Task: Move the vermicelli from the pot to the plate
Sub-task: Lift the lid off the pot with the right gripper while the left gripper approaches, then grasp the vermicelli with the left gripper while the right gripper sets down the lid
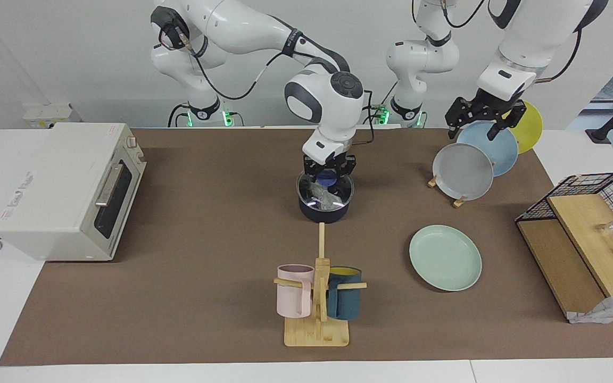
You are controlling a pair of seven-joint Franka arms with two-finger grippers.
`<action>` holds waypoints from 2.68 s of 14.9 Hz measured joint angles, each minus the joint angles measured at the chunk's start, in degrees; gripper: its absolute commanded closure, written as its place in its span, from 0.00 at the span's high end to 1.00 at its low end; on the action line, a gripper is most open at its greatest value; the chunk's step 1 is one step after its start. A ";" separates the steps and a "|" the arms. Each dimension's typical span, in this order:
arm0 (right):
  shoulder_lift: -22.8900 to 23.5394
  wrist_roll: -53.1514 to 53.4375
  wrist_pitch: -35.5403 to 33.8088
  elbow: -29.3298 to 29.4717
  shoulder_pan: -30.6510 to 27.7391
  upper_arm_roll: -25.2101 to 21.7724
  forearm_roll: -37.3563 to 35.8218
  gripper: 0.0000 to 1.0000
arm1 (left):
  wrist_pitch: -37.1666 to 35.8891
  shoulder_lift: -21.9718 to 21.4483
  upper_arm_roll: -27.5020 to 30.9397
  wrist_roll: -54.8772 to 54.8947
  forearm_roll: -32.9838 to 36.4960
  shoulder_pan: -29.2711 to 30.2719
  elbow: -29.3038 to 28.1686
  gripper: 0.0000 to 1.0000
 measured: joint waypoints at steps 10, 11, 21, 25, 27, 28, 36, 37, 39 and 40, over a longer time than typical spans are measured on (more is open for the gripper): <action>-0.90 -21.00 -1.19 0.60 -13.02 -0.33 0.00 0.58 | 1.93 0.24 -0.95 -6.35 -1.40 -2.80 -0.99 1.00; -0.88 -23.41 -1.19 0.37 -14.77 -0.34 0.00 0.58 | 4.05 0.41 -1.04 -9.94 -1.55 -4.93 -2.25 1.00; -1.46 -39.02 8.77 -10.09 -27.55 -0.29 0.00 0.58 | 31.19 12.48 -1.83 -40.68 -1.71 -30.30 -16.63 1.00; -1.61 -43.23 12.61 -13.10 -30.49 -0.31 -0.03 0.58 | 33.22 15.64 -1.73 -40.36 -1.71 -31.05 -17.35 1.00; -1.63 -45.03 14.33 -14.67 -31.93 -0.33 -0.46 0.58 | 33.52 16.53 -1.68 -38.89 -1.71 -31.05 -17.38 1.00; -1.64 -45.52 14.68 -15.10 -32.30 -0.33 -1.46 0.59 | 33.68 16.97 -1.63 -37.87 -1.71 -31.05 -17.39 1.00; -1.81 -49.27 15.76 -16.44 -35.87 -0.35 -3.30 0.71 | 38.73 22.30 -1.40 -33.64 -1.40 -31.05 -17.63 1.00; -1.82 -49.28 16.80 -17.22 -36.15 -0.35 -3.30 0.77 | 38.74 22.31 -1.38 -33.09 -1.36 -31.05 -17.63 0.89; -1.84 -49.28 18.50 -18.70 -36.38 -0.36 -3.30 0.83 | 38.75 22.31 -1.30 -31.95 -1.24 -31.04 -17.62 0.00; -1.92 -49.28 18.84 -19.12 -36.38 -0.36 -3.30 0.84 | 38.75 22.31 -1.19 -31.07 -1.13 -30.99 -17.62 0.00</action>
